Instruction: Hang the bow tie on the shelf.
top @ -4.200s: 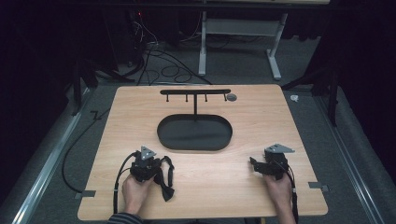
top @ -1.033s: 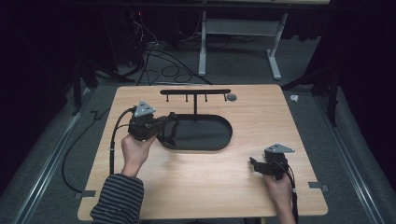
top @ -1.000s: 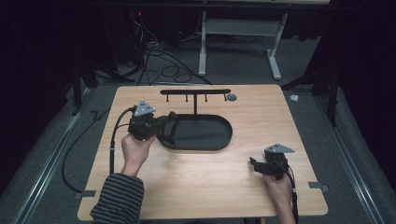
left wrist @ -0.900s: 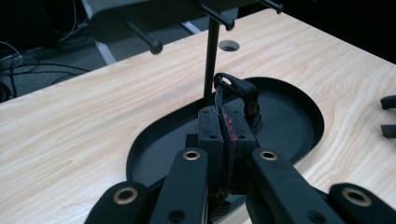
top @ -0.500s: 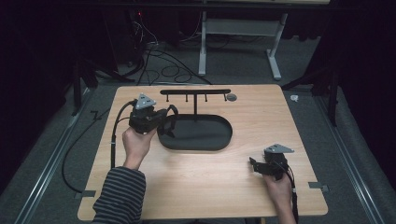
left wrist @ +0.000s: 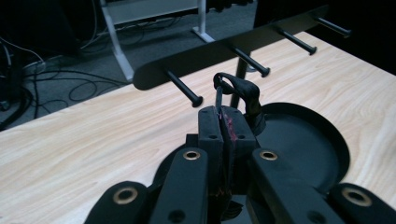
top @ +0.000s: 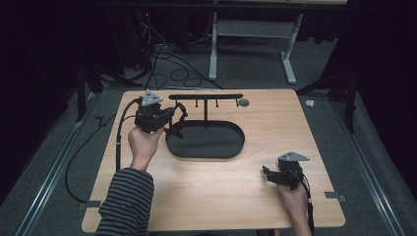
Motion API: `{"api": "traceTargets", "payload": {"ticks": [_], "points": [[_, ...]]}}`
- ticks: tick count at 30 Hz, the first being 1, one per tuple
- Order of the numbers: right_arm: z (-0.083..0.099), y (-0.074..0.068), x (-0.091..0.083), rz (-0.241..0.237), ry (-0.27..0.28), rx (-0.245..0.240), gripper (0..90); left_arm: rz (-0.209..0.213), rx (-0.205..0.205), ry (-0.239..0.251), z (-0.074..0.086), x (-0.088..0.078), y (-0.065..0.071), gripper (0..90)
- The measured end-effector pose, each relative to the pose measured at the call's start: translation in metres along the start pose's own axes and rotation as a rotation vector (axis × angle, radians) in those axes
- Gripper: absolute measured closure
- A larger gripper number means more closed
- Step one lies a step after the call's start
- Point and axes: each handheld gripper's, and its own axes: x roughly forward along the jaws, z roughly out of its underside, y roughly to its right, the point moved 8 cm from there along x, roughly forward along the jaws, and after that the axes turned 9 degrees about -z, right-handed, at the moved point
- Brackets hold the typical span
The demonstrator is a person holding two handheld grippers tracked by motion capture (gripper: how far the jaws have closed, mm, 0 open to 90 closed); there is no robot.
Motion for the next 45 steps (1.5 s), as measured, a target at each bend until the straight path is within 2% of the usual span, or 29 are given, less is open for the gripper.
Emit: {"api": "traceTargets", "payload": {"ticks": [3, 7, 14, 23, 36, 45], "points": [[0.000, 0.000, 0.000, 0.000, 0.000, 0.000, 29.3, -0.013, -0.011, 0.008, -0.004, 0.003, -0.002, 87.5], [0.000, 0.000, 0.000, -0.001, 0.000, 0.000, 29.3, -0.037, -0.006, -0.005, -0.005, 0.009, -0.006, 87.5], [0.000, 0.000, 0.000, -0.002, 0.000, -0.001, 29.3, -0.062, -0.036, -0.020, -0.003, 0.019, -0.014, 87.3], [0.000, 0.000, 0.000, -0.003, 0.000, -0.002, 29.2, -0.117, -0.002, -0.037, 0.001, 0.026, -0.017, 86.5], [0.000, 0.000, 0.000, -0.003, 0.000, -0.002, 29.2, -0.092, -0.025, -0.049, 0.011, 0.026, -0.017, 82.3], [0.000, 0.000, 0.000, -0.003, 0.000, -0.004, 29.3, -0.057, -0.028, -0.044, 0.017, 0.016, -0.015, 73.0]]}}
